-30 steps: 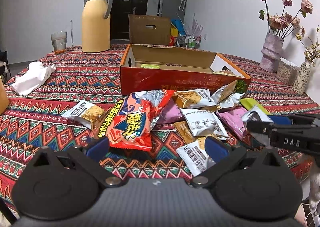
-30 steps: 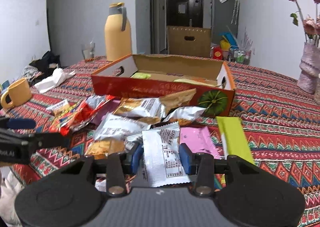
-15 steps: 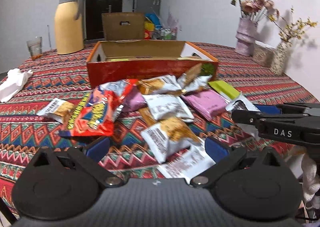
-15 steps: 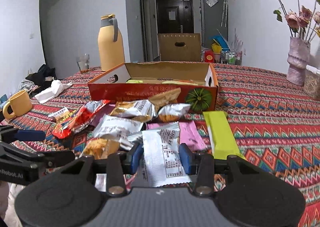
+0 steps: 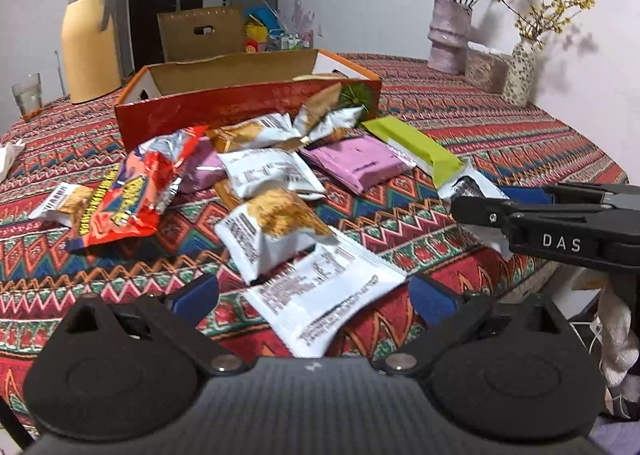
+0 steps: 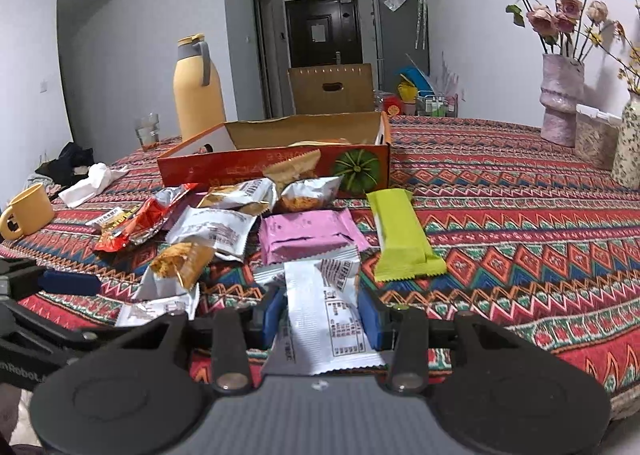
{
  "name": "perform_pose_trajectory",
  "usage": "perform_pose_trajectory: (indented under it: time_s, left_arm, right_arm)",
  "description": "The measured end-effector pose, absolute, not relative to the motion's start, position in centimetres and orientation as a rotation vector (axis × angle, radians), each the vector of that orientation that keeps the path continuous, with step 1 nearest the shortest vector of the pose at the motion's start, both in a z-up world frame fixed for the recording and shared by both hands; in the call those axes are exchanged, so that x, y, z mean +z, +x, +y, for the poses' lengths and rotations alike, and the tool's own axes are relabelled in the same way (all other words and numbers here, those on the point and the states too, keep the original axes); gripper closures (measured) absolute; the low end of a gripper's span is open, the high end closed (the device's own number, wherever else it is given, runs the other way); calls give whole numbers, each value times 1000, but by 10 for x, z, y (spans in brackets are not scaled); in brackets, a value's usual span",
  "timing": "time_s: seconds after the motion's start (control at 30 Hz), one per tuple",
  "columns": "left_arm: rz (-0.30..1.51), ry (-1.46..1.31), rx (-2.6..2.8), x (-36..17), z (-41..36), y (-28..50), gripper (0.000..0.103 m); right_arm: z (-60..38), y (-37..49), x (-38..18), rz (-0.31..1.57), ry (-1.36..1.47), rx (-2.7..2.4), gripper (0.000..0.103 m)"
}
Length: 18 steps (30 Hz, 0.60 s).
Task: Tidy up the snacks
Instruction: 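Grasp another white printed packet with the left tool while right holds its packet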
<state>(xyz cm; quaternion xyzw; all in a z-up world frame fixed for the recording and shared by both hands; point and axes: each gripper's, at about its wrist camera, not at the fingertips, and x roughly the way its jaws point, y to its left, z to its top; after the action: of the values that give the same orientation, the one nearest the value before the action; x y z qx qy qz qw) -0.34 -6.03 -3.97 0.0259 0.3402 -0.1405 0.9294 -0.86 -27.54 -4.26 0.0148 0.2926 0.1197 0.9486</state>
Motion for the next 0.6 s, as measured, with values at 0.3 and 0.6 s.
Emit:
perform_pose_trajectory:
  time_s: [0.3, 0.6]
  left_arm:
    - [735, 20, -275, -52, -63, 10, 9]
    - [725, 23, -264, -54, -64, 12, 29]
  right_arm:
    - [-280, -9, -45, 598, 43, 246, 62]
    - [-280, -6, -50, 611, 50, 254, 62]
